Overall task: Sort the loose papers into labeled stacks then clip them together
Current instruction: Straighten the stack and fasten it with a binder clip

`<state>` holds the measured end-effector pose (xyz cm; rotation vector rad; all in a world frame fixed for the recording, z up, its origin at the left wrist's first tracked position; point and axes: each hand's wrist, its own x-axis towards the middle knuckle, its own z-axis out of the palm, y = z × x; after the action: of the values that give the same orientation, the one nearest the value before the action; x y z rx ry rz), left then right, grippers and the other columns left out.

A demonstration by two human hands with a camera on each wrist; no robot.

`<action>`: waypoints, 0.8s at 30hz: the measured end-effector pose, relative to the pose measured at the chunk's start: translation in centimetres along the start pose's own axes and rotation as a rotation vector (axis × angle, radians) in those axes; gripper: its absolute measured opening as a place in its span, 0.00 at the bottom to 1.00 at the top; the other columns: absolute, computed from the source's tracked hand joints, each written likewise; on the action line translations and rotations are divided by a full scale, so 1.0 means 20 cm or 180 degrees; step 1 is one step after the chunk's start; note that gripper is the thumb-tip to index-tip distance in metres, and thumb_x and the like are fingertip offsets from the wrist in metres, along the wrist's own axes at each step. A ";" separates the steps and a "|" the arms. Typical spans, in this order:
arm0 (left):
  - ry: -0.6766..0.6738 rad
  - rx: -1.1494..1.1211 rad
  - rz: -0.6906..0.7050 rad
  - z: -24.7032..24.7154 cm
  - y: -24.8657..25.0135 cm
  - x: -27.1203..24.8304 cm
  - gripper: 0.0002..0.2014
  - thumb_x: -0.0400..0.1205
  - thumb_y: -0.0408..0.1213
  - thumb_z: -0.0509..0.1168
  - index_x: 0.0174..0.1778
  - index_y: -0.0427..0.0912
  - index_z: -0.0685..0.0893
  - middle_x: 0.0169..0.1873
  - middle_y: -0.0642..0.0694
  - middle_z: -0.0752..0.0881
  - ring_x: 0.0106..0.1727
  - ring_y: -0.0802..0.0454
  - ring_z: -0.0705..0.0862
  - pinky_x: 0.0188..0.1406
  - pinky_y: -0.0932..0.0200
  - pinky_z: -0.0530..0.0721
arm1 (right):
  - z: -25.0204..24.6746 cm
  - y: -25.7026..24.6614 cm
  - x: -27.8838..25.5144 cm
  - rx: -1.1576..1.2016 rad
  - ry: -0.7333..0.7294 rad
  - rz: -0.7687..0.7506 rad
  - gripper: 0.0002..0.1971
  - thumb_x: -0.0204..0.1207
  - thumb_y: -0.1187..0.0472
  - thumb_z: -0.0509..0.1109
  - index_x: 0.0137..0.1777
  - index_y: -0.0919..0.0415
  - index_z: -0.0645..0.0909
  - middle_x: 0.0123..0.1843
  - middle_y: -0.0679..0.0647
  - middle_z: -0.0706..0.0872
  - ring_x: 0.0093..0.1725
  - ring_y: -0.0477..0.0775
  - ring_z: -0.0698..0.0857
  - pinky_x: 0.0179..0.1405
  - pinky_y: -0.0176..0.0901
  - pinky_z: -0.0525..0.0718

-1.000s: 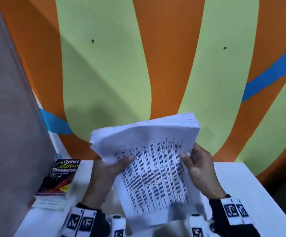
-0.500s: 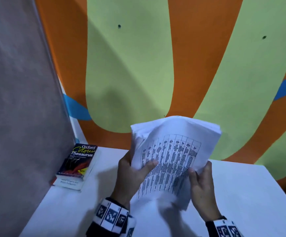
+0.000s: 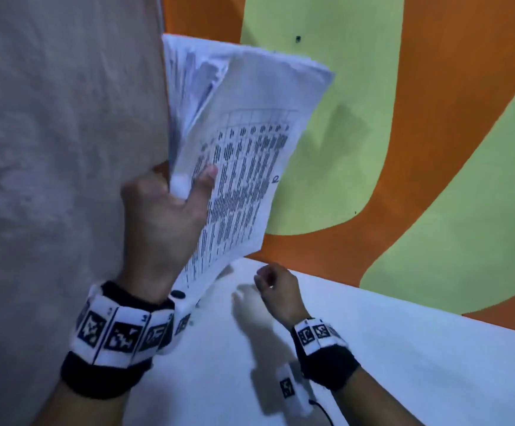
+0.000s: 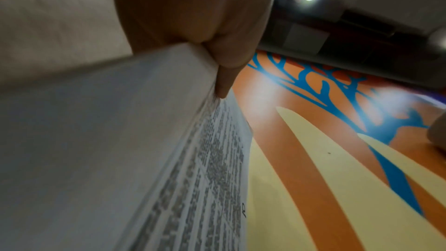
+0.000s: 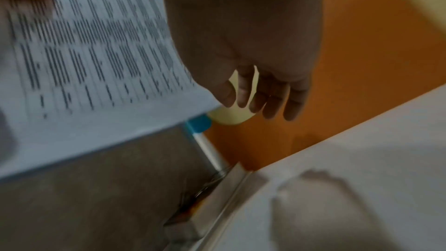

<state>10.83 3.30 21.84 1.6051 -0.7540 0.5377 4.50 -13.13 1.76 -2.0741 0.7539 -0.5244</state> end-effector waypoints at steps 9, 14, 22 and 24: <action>0.0464 0.0466 0.0361 -0.20 -0.15 0.22 0.17 0.80 0.44 0.68 0.28 0.43 0.74 0.21 0.55 0.74 0.24 0.60 0.72 0.25 0.64 0.69 | 0.63 -0.31 0.32 -0.0678 -0.0712 -0.0316 0.15 0.79 0.52 0.65 0.47 0.66 0.82 0.45 0.69 0.85 0.45 0.65 0.86 0.35 0.44 0.76; 0.0542 0.0622 0.0427 -0.24 -0.20 0.24 0.13 0.80 0.43 0.68 0.33 0.39 0.82 0.27 0.50 0.79 0.28 0.60 0.75 0.29 0.65 0.74 | 0.75 -0.32 0.39 -0.0937 -0.0701 -0.0309 0.19 0.73 0.48 0.59 0.57 0.56 0.82 0.55 0.60 0.89 0.53 0.63 0.88 0.49 0.55 0.88; 0.0420 0.0477 0.0117 -0.24 -0.22 0.21 0.22 0.79 0.46 0.70 0.21 0.51 0.71 0.18 0.59 0.75 0.19 0.65 0.75 0.22 0.67 0.71 | 0.49 -0.25 0.33 0.1001 -0.0609 0.1151 0.07 0.75 0.62 0.72 0.40 0.66 0.85 0.46 0.69 0.87 0.39 0.55 0.81 0.40 0.47 0.80; 0.0295 0.0243 -0.0040 -0.21 -0.22 0.19 0.19 0.78 0.47 0.71 0.24 0.44 0.78 0.20 0.51 0.81 0.20 0.59 0.79 0.22 0.60 0.78 | 0.32 -0.15 0.24 0.2229 -0.0813 0.1816 0.07 0.76 0.64 0.72 0.38 0.64 0.80 0.43 0.69 0.83 0.34 0.57 0.79 0.35 0.48 0.81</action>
<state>16.84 7.03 22.30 1.6424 -0.6604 0.6340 12.86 -11.38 1.26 -1.1780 0.8163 -0.1533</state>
